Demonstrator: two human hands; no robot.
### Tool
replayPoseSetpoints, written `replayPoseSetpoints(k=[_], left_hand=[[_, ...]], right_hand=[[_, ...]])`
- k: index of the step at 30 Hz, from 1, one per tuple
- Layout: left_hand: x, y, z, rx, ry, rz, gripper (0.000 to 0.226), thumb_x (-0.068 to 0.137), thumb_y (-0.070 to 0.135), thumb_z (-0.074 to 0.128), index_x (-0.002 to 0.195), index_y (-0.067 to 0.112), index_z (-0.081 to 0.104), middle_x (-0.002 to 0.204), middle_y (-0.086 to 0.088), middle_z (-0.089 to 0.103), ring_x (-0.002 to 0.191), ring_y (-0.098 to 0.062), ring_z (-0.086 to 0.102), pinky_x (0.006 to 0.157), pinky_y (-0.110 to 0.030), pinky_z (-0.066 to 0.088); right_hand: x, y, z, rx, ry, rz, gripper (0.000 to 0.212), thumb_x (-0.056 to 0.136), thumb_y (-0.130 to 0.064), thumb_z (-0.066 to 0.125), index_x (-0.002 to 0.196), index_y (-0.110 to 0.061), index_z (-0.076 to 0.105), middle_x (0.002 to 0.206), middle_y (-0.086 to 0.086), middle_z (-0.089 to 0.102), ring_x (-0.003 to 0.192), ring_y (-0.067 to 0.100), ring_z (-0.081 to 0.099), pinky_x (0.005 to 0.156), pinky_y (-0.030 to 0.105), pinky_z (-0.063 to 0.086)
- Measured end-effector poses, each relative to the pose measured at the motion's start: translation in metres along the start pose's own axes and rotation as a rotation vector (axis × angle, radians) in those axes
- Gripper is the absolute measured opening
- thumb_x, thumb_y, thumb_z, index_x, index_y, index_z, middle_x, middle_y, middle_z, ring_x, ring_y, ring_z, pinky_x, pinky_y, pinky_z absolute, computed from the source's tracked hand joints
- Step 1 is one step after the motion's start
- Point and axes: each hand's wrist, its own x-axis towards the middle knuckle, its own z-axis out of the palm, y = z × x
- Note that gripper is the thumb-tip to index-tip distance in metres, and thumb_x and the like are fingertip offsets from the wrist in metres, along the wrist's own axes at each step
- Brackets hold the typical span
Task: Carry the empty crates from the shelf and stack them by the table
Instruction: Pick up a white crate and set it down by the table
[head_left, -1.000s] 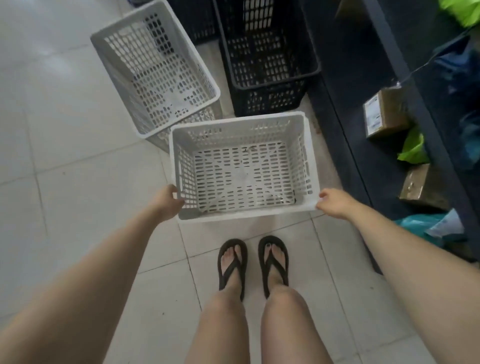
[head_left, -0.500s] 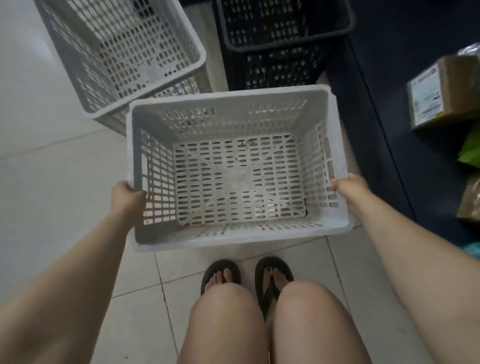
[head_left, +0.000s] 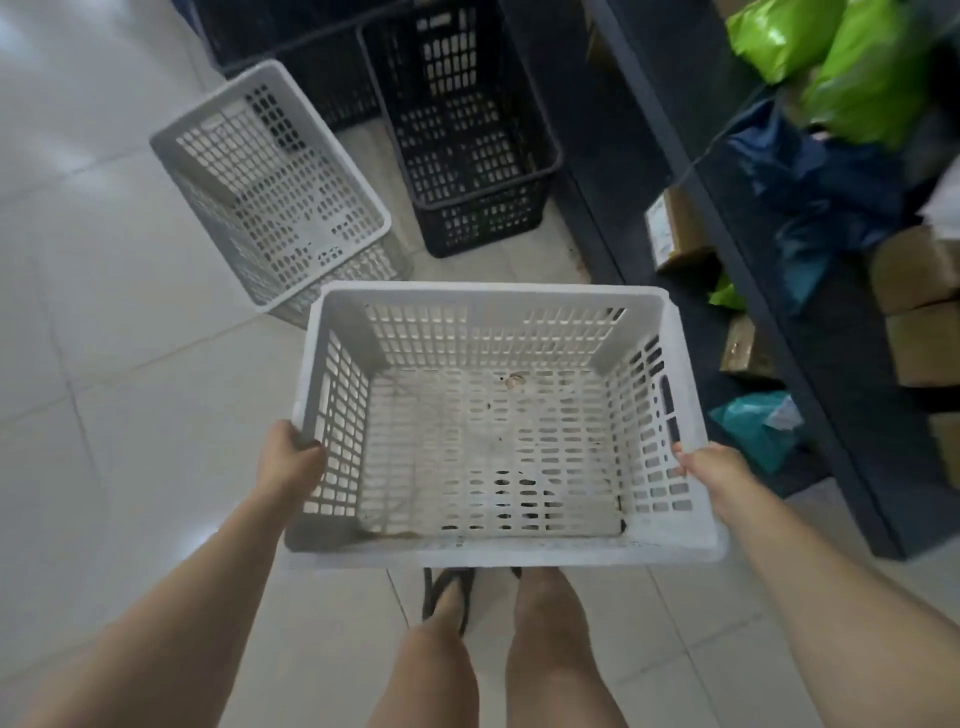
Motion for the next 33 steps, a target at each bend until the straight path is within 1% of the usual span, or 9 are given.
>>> replayPoseSetpoints(k=[6, 12, 15, 19, 22, 24, 28, 31, 33], left_hand=[[-0.058, 0.027, -0.022, 0.083, -0.083, 0.17, 0.013, 0.076, -0.002, 0.054, 0.087, 0.002, 0.049, 0.067, -0.011, 0.049, 0.067, -0.027, 0.052, 0.052, -0.03, 0.038], [-0.121, 0.062, 0.001, 0.153, -0.159, 0.339, 0.023, 0.078, 0.006, 0.059, 0.097, -0.007, 0.057, 0.083, -0.024, 0.061, 0.083, -0.043, 0.064, 0.07, -0.048, 0.052], [-0.174, 0.077, 0.027, 0.229, -0.194, 0.444, 0.03, 0.082, 0.01, 0.061, 0.105, -0.009, 0.059, 0.086, -0.023, 0.064, 0.075, -0.034, 0.062, 0.062, -0.036, 0.047], [-0.256, 0.088, 0.076, 0.354, -0.239, 0.564, 0.034, 0.086, 0.01, 0.059, 0.113, -0.01, 0.055, 0.1, -0.03, 0.064, 0.092, -0.042, 0.064, 0.075, -0.044, 0.051], [-0.323, 0.081, 0.125, 0.434, -0.252, 0.613, 0.026, 0.085, 0.002, 0.054, 0.106, -0.013, 0.058, 0.087, -0.027, 0.061, 0.077, -0.036, 0.06, 0.064, -0.038, 0.045], [-0.367, 0.071, 0.162, 0.478, -0.273, 0.631, 0.024, 0.083, -0.003, 0.049, 0.102, -0.014, 0.059, 0.075, -0.021, 0.056, 0.065, -0.028, 0.052, 0.056, -0.028, 0.038], [-0.447, 0.06, 0.242, 0.54, -0.36, 0.662, 0.027, 0.078, -0.01, 0.049, 0.101, -0.023, 0.055, 0.062, -0.026, 0.051, 0.061, -0.033, 0.056, 0.057, -0.033, 0.036], [-0.498, 0.068, 0.303, 0.583, -0.42, 0.706, 0.025, 0.077, -0.008, 0.053, 0.099, -0.018, 0.058, 0.066, -0.023, 0.052, 0.067, -0.03, 0.057, 0.06, -0.036, 0.039], [-0.53, 0.076, 0.339, 0.61, -0.45, 0.751, 0.021, 0.076, -0.005, 0.054, 0.096, -0.011, 0.06, 0.067, -0.016, 0.054, 0.063, -0.027, 0.056, 0.059, -0.034, 0.043]], right_hand=[[-0.069, 0.091, -0.058, 0.142, 0.076, 0.047, 0.029, 0.087, 0.001, 0.057, 0.115, 0.006, 0.061, 0.095, 0.015, 0.058, 0.097, 0.026, 0.053, 0.097, 0.044, 0.044], [-0.122, 0.202, -0.107, 0.362, 0.161, 0.128, 0.025, 0.086, -0.005, 0.061, 0.11, 0.002, 0.063, 0.1, 0.018, 0.062, 0.099, 0.031, 0.06, 0.098, 0.045, 0.047], [-0.141, 0.266, -0.132, 0.443, 0.21, 0.163, 0.013, 0.086, -0.009, 0.063, 0.098, -0.002, 0.064, 0.089, 0.019, 0.063, 0.086, 0.028, 0.059, 0.091, 0.04, 0.049], [-0.152, 0.369, -0.166, 0.524, 0.23, 0.231, 0.01, 0.088, -0.011, 0.063, 0.087, -0.001, 0.065, 0.088, 0.018, 0.063, 0.084, 0.026, 0.058, 0.084, 0.034, 0.047], [-0.153, 0.451, -0.195, 0.573, 0.24, 0.284, 0.027, 0.091, -0.014, 0.061, 0.103, 0.009, 0.065, 0.093, 0.019, 0.062, 0.093, 0.03, 0.061, 0.09, 0.039, 0.047], [-0.154, 0.502, -0.22, 0.599, 0.214, 0.326, 0.026, 0.093, -0.016, 0.058, 0.107, 0.005, 0.062, 0.098, 0.018, 0.061, 0.096, 0.029, 0.059, 0.093, 0.037, 0.045], [-0.157, 0.607, -0.271, 0.653, 0.205, 0.421, 0.022, 0.097, -0.023, 0.05, 0.086, -0.005, 0.057, 0.098, 0.011, 0.054, 0.091, 0.021, 0.052, 0.074, 0.022, 0.044], [-0.158, 0.672, -0.305, 0.758, 0.254, 0.491, 0.037, 0.097, -0.021, 0.051, 0.115, 0.009, 0.058, 0.101, 0.014, 0.057, 0.09, 0.021, 0.05, 0.068, 0.025, 0.038], [-0.161, 0.707, -0.323, 0.807, 0.275, 0.518, 0.035, 0.097, -0.019, 0.049, 0.118, 0.008, 0.059, 0.1, 0.015, 0.057, 0.084, 0.019, 0.05, 0.07, 0.022, 0.038]])
